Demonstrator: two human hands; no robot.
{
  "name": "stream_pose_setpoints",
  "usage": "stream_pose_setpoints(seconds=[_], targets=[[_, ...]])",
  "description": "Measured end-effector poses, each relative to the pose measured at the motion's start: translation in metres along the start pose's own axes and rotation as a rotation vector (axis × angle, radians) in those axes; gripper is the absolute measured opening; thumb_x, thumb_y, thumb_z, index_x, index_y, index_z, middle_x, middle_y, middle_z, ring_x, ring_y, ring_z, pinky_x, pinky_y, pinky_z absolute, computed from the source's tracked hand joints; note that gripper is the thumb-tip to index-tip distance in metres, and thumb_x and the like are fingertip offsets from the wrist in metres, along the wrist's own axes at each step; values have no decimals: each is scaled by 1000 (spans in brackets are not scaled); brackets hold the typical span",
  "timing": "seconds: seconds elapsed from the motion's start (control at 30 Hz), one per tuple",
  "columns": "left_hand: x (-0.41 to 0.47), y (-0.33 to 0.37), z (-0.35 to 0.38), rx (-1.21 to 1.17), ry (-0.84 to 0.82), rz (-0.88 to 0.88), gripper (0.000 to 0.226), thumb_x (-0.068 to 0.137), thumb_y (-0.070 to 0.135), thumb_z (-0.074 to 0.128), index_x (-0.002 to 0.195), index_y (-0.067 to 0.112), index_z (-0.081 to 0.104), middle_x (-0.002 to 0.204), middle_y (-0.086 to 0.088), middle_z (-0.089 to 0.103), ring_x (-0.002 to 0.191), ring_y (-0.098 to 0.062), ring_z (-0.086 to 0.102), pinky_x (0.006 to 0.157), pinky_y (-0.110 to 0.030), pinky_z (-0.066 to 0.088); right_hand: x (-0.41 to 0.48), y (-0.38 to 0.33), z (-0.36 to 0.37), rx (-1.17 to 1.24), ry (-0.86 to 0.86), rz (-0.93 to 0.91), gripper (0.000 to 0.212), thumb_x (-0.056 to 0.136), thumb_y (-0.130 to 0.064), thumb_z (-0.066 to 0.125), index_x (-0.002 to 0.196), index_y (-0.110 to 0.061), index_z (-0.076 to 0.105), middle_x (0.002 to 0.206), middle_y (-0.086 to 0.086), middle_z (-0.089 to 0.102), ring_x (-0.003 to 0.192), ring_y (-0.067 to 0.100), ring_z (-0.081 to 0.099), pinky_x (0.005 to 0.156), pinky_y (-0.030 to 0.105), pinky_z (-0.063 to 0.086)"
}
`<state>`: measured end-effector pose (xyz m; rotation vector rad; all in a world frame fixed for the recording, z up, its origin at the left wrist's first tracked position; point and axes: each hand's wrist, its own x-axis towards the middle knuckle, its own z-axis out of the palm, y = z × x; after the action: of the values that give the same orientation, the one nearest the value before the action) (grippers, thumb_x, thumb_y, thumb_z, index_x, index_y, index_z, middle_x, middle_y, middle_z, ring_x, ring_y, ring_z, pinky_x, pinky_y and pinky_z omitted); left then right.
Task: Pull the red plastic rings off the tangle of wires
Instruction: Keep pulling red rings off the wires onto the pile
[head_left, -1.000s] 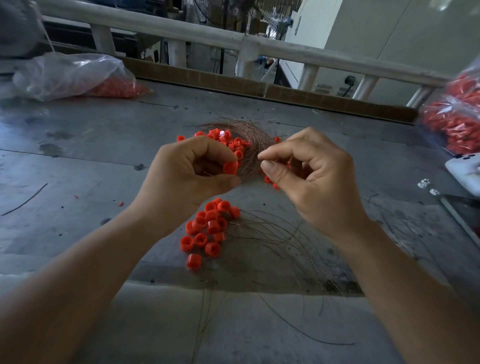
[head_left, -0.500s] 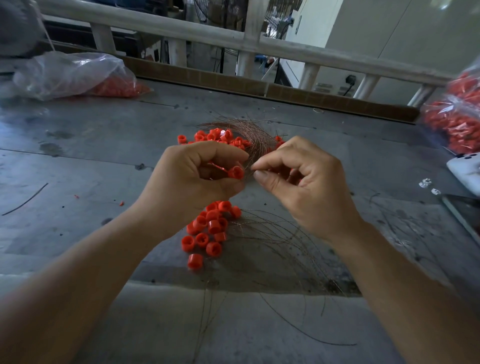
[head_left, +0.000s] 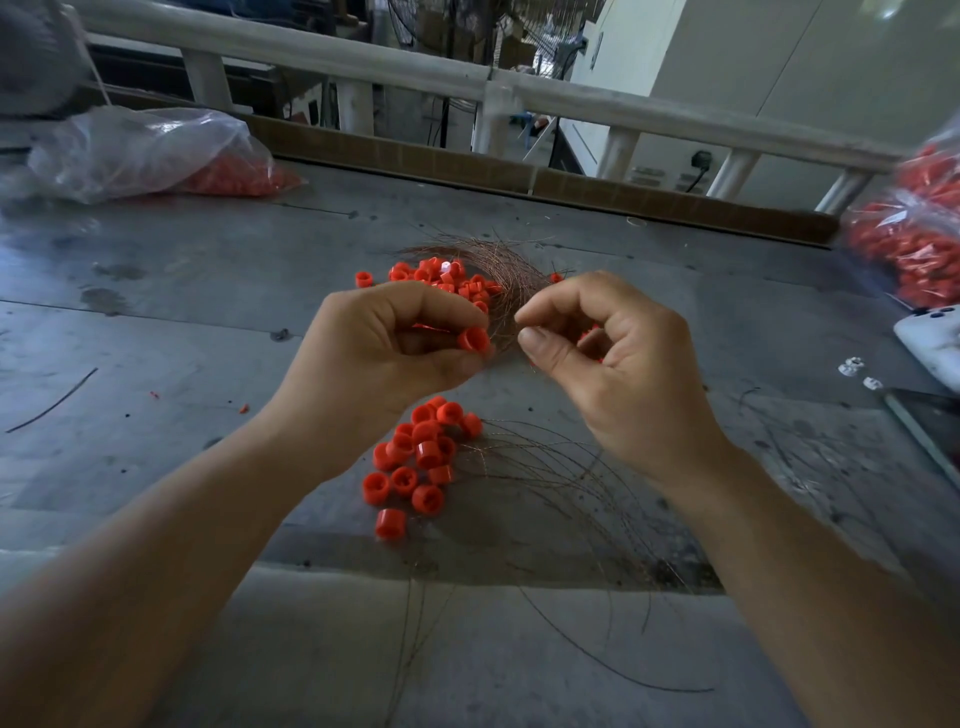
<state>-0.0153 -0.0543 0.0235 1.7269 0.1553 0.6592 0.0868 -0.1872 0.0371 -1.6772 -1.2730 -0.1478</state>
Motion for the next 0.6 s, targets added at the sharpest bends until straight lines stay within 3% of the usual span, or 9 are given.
stream_pose_setpoints(seconds=[0.13, 0.4, 0.6], targets=[[0, 0, 0, -41, 29, -2, 27, 49, 18, 69, 75, 16, 64, 78, -3, 71, 75, -16, 69, 70, -21, 56, 0, -3, 2, 42, -27, 10, 20, 77, -12, 62, 75, -30, 56, 73, -12, 56, 68, 0, 54, 60, 9, 40], [-2, 2, -1, -49, 4, 26, 31, 46, 26, 71, 76, 19, 65, 77, 1, 72, 72, -13, 69, 68, -23, 57, -2, -2, 5, 22, -101, 31, 11, 78, -12, 62, 76, -23, 59, 71, -13, 55, 65, 0, 52, 58, 8, 38], [-1, 2, -1, -62, 0, 20, 28, 49, 16, 70, 77, 15, 65, 74, 3, 71, 72, -12, 68, 68, -20, 56, -2, -2, 5, 11, -128, 47, 10, 79, -11, 63, 77, -21, 60, 71, -9, 57, 65, 2, 52, 59, 9, 39]])
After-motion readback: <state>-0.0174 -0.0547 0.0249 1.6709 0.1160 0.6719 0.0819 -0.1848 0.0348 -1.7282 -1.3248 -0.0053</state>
